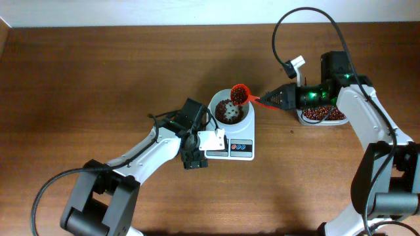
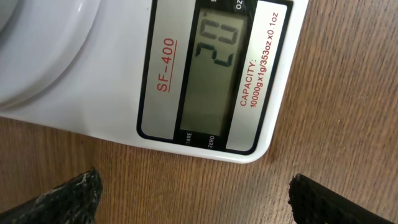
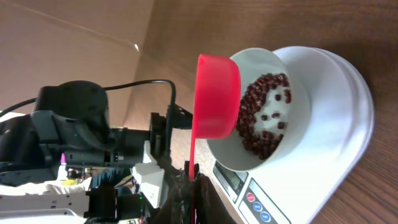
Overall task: Scoop item into bowl and weigh 50g on scale
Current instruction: 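Move the scoop over the bowl and tip beans in gradually, then bring the scoop back to the tub and scoop more beans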
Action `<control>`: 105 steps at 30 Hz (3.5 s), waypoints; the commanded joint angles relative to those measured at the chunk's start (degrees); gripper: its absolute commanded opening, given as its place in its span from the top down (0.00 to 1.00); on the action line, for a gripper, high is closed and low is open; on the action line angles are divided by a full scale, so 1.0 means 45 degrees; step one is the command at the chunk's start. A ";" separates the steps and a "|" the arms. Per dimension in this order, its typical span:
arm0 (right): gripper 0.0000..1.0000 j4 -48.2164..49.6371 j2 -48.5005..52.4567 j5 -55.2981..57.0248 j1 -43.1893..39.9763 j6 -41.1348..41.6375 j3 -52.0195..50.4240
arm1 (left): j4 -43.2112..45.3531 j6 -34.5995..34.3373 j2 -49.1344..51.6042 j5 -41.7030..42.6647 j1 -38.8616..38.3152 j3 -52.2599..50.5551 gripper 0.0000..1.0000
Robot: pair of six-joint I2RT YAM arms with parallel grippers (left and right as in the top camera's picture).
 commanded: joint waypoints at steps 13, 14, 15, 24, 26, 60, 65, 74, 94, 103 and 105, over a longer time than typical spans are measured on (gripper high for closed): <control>0.96 -0.3905 -0.0107 0.8544 0.3191 -0.0175 0.4435 | -0.0010 -0.0165 -0.0185 0.0272 0.0005 -0.0087 0.01; 0.96 -0.4002 -0.0107 0.8942 0.3419 -0.0219 0.4643 | -0.0010 -0.0165 -0.0185 0.0272 0.0005 -0.0087 0.01; 0.96 -0.4192 -0.0107 0.9525 0.3808 -0.0471 0.4993 | -0.0010 -0.0165 -0.0185 0.0272 0.0005 -0.0087 0.01; 0.96 -0.4940 -0.0107 1.4348 0.6518 -0.1661 0.5795 | -0.0010 -0.0165 -0.0185 0.0272 0.0005 -0.0087 0.01; 0.96 -0.4915 -0.0107 1.4372 0.6698 -0.1880 0.5795 | -0.0010 -0.0165 -0.0185 0.0272 0.0005 -0.0087 0.01; 0.96 -0.5401 -0.0107 0.8718 0.3920 -0.1200 0.6436 | -0.0010 -0.0165 -0.0185 0.0272 0.0005 -0.0087 0.01; 0.96 -0.5493 -0.0107 0.8723 0.3920 -0.1200 0.6436 | -0.0010 -0.0165 -0.0185 0.0272 0.0005 -0.0087 0.01; 0.96 -0.5634 -0.0102 0.8767 0.3925 -0.1205 0.6436 | -0.0010 -0.0165 -0.0185 0.0272 0.0005 -0.0087 0.01; 0.96 -0.5566 -0.0102 0.8820 0.3959 -0.1253 0.6436 | -0.0010 -0.0165 -0.0185 0.0272 0.0005 -0.0087 0.01; 0.96 -0.5586 -0.0102 0.8845 0.3895 -0.0986 0.6436 | -0.0010 -0.0165 -0.0185 0.0272 0.0005 -0.0087 0.01; 0.96 -0.5581 -0.0102 0.8961 0.3390 -0.0704 0.6436 | -0.0010 -0.0165 -0.0185 0.0272 0.0005 -0.0087 0.01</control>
